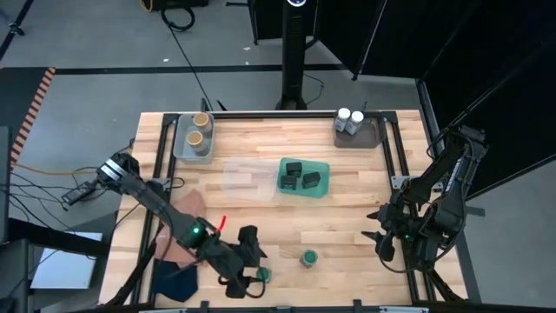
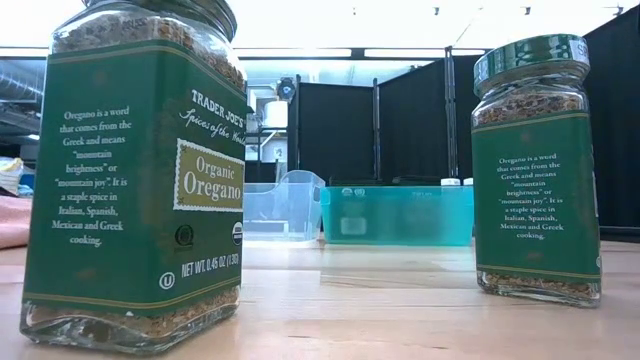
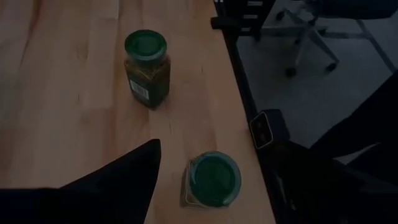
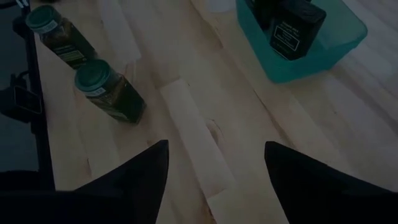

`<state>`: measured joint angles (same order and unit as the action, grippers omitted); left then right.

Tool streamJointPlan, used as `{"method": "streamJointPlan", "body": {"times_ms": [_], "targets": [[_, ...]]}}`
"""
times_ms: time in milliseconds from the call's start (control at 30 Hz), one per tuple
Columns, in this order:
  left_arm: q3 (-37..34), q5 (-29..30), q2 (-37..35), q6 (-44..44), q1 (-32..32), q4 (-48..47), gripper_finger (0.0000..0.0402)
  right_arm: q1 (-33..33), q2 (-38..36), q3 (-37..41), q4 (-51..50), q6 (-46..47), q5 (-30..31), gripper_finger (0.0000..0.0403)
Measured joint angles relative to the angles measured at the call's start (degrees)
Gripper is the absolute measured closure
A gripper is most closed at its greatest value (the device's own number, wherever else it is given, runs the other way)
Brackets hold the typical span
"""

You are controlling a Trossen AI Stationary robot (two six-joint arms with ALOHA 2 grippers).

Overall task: Sort spices by type
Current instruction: Put the left green seasoning bottle into the transparent bin

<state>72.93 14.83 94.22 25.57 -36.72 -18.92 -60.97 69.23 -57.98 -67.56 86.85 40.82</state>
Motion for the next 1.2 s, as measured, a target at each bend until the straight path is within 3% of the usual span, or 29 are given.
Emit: {"method": "streamJointPlan", "body": {"times_ms": [333, 767, 1200], "targets": [[0.0, 3.9, 5.4, -1.2, -2.5, 3.3, 0.0084, 0.0, 0.0, 0.0, 0.5, 0.0, -1.9, 0.0129], [-5.8, 4.9, 5.6, -0.8, -2.8, 10.7, 0.0085, 0.0, 0.0, 0.0, 1.0, 0.2, -3.1, 0.0132], [-5.8, 6.6, 7.2, -4.3, -2.6, 12.4, 0.0085, 0.0, 0.0, 0.0, 0.9, 0.1, -3.9, 0.0137]]}}
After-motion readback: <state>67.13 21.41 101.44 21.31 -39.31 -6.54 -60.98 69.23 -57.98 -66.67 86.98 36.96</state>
